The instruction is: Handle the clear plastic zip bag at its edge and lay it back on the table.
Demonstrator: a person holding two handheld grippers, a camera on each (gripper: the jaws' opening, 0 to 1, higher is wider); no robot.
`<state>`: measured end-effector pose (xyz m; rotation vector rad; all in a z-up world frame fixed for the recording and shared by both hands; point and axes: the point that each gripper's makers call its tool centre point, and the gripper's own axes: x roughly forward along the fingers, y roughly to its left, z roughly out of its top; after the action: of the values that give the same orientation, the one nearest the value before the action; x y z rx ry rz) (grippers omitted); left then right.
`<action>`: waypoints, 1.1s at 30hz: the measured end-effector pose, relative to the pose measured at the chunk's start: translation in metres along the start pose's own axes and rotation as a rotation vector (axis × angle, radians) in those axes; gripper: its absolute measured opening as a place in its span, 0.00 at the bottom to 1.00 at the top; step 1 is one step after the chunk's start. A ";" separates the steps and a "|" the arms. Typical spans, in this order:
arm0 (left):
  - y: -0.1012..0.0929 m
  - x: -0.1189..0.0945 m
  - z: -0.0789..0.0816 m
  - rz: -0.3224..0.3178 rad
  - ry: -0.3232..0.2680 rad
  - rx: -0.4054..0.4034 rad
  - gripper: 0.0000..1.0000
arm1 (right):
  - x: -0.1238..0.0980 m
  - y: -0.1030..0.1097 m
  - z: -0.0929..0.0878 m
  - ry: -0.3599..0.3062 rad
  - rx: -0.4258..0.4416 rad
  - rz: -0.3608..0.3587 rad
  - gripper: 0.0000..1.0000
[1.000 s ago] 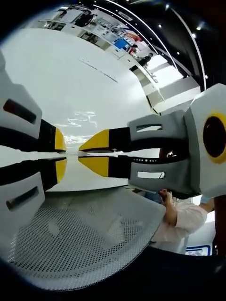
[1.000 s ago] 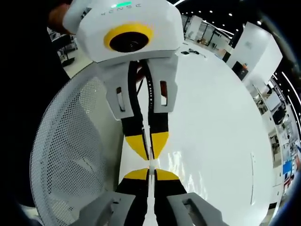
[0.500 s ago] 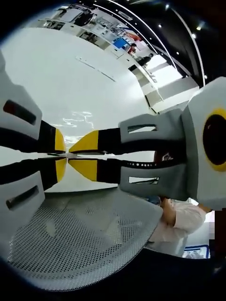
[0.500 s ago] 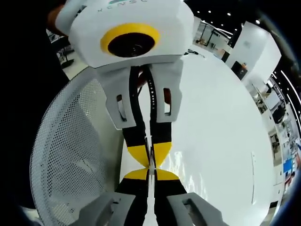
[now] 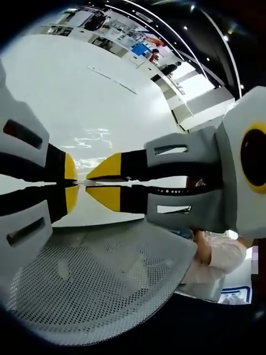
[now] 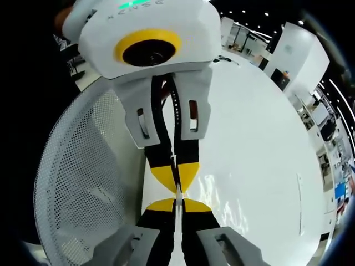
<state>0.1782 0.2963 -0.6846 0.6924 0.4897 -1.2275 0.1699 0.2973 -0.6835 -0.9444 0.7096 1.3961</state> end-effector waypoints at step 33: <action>0.001 -0.007 -0.010 0.004 0.009 -0.043 0.00 | -0.005 -0.001 -0.018 0.024 0.021 -0.012 0.00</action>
<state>0.1777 0.3078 -0.6867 0.6629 0.5204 -1.2070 0.1725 0.2792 -0.6877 -0.9485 0.7339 1.3660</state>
